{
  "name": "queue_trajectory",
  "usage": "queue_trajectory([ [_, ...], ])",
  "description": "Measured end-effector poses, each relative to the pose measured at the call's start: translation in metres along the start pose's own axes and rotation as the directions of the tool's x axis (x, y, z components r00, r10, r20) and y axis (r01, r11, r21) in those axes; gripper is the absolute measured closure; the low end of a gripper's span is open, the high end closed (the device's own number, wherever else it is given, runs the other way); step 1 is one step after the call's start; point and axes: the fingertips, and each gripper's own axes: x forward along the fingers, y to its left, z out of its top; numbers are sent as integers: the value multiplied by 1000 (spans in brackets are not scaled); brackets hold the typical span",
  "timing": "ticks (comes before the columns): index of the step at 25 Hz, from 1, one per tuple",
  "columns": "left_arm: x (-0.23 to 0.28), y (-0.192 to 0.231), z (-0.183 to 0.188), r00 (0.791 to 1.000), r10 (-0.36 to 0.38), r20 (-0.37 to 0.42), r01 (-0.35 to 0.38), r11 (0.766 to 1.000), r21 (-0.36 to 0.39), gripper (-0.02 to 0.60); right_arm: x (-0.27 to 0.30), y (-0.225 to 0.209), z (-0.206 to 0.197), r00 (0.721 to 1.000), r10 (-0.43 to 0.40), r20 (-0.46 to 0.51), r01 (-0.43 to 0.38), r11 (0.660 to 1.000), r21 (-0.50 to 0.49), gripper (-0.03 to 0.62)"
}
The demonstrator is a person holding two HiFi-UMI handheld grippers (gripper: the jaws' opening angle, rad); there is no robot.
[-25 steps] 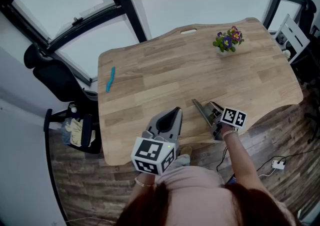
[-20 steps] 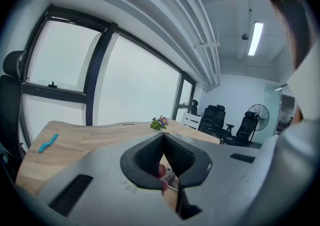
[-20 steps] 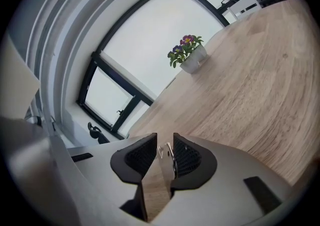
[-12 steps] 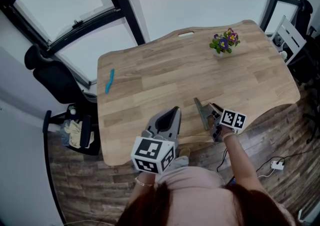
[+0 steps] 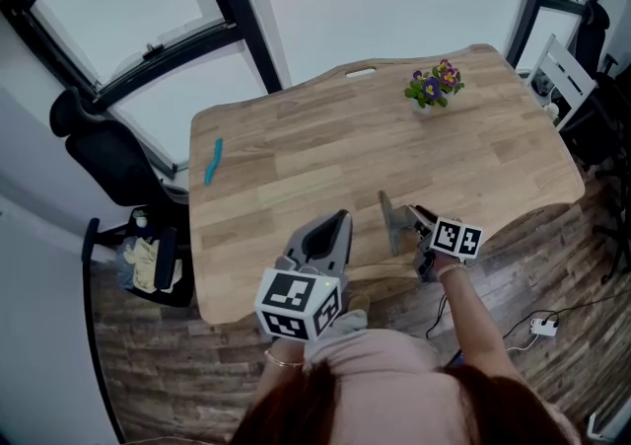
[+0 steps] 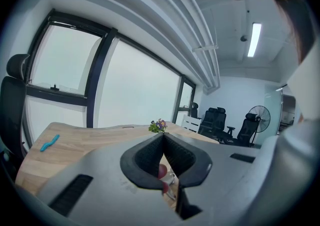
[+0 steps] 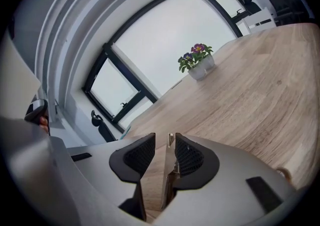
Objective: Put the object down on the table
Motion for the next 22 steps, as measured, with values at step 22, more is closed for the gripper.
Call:
queue_trajectory([
  [22,-31,-34,0,995,83,59,-84,996,7,580,-78,84,28,984,156,84,-121,938,-323,502],
])
